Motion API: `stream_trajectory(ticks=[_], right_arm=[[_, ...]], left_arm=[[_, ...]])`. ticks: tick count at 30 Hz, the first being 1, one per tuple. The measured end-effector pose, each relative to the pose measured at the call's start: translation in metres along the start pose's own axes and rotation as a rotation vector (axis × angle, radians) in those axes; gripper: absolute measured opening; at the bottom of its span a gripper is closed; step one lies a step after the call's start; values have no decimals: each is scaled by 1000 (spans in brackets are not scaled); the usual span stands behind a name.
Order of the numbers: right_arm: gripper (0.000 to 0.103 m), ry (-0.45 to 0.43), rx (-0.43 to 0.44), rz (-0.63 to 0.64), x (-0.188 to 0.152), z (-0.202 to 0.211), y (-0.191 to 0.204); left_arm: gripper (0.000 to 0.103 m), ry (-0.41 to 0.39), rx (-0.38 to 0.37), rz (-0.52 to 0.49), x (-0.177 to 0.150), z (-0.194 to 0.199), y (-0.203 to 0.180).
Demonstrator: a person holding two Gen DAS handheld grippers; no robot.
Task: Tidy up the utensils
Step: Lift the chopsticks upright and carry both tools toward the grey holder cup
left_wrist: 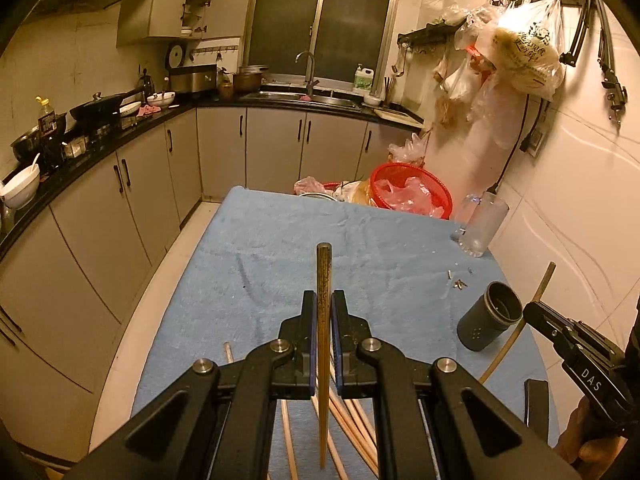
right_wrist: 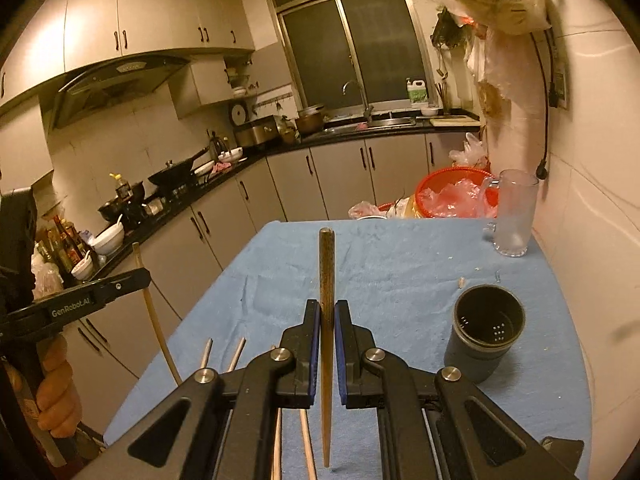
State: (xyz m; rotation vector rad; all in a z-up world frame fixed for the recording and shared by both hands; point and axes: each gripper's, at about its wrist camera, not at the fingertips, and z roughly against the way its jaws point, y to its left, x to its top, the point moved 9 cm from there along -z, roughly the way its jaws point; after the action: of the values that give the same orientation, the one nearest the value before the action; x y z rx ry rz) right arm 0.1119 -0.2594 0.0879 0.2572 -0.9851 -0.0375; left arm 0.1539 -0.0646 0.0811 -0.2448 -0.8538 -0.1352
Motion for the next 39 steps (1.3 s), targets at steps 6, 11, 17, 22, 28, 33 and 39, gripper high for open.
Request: stream_trajectory(ticks=[6,11,17,22,28,33,39], right_arm=[[7,-22,5,-7,2,9,-4],[7,-43,10,-13,7,18,-8],[8,-65,8,-23,14,29,-16],[8,-80,4,-31,19,38,-27],[7,-93,-3,-45,25,46,-40],[7,-103,-12,-52,30,51,-49],[8,-124,-23,-65,38,62,-65]], left_arm=[[7,-13,12,-23,2,3,-12],[7,-37,35,-58,7,8,-24],[7,-51,36,-90,13,12,-41],[7,-56,36,-107,16,12,-53],[7,-55,32,-127,18,11,-65],[7,-54,29,-140,21,11,-76],[7,-57,12,-156,30,11,-94]])
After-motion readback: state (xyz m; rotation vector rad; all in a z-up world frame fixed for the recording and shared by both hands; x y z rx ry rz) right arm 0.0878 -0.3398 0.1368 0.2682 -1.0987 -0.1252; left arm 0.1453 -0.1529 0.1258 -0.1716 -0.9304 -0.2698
